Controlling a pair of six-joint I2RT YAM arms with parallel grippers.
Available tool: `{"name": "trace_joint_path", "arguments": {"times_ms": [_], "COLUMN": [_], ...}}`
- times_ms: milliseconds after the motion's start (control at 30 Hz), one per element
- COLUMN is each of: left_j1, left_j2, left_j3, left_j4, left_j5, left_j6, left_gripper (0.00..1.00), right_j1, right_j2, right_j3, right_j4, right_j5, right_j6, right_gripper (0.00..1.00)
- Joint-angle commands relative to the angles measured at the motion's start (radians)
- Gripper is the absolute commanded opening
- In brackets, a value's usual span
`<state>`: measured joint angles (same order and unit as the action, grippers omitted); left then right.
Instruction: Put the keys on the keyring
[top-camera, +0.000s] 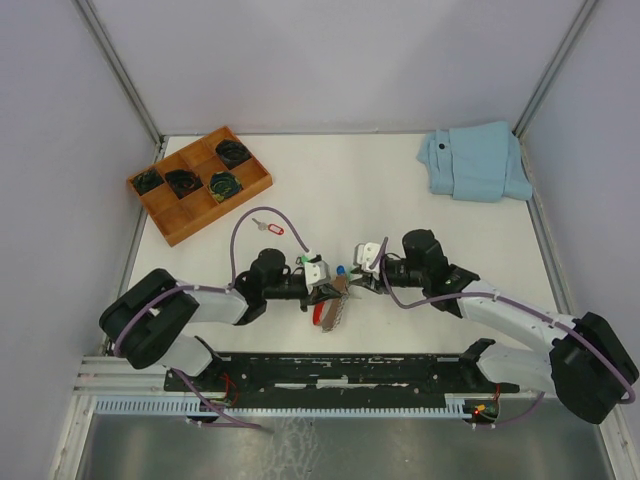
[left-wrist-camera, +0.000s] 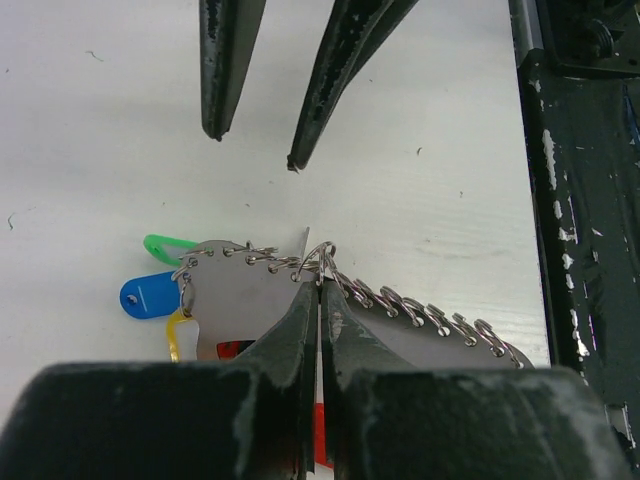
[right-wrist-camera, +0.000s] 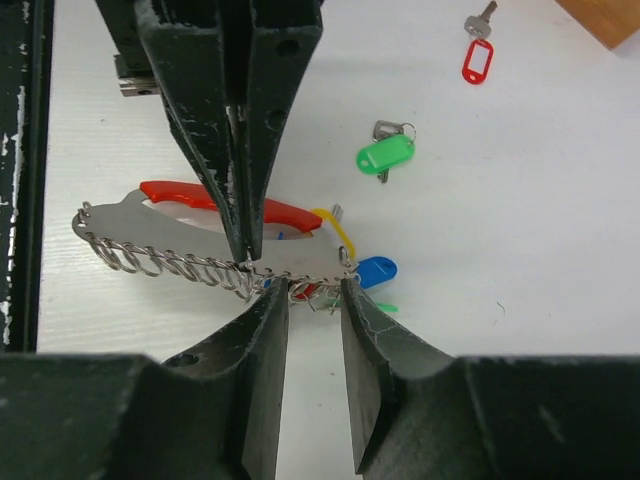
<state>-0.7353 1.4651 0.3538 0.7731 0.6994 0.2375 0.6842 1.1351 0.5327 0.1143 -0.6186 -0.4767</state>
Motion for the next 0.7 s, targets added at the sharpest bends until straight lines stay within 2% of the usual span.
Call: {"name": "trace_joint_path", "arguments": {"times_ms": [0, 167, 433, 667], "left_j1": [-0.009, -0.009, -0.012, -0.021], "left_j2": [-0.042, -0.053, -0.057, -0.068], "left_j3": [0.03, 0.027, 0.039, 0.049], "left_j4": [0.022, 0.022, -0.009, -0.036], "left_j5": [-0.008, -0.015, -0.039, -0.052], "left_j6": [0.052, 0.05, 0.046, 0.046], "left_gripper": [0.03, 0.03, 0.03, 0.03], "right_j1": [-0.004, -0.004, 0.005, 0.029], "right_j2": [0.013, 0.063, 0.072, 0.135], "right_j3": [-0.002, 0.003, 0.008, 0.048], "right_j4": [0.021, 0.052, 0.075, 0.061], "right_j5": [0.071, 0.043, -0.053, -0.056], "right_j6": [0.02, 0.039, 0.055, 0.055], "right_gripper": [0.36, 0.41, 0.4, 0.37]}}
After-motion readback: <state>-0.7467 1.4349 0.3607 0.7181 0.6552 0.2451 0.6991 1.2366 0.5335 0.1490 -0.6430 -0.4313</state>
